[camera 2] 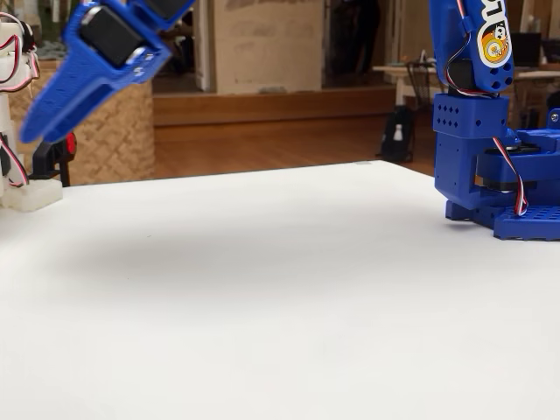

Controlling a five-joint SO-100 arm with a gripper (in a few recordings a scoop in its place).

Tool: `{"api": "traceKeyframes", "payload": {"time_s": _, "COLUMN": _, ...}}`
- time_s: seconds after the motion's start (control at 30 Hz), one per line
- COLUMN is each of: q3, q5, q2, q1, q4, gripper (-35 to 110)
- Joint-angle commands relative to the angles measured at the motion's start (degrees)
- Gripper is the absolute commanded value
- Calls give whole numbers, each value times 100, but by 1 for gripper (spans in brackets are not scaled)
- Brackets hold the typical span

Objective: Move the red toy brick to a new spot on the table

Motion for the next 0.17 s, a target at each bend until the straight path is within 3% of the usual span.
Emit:
{"api": "traceKeyframes", "payload": {"time_s": 0.0, "q3": 2215, "q5": -510, "q2": 2241, "q1": -62, "q4": 18, "gripper": 7}}
{"api": "traceKeyframes", "payload": {"time_s": 0.13, "q3": 3894, "q5": -589, "q2": 3542, "q1": -448, "q4": 343, "gripper": 1}}
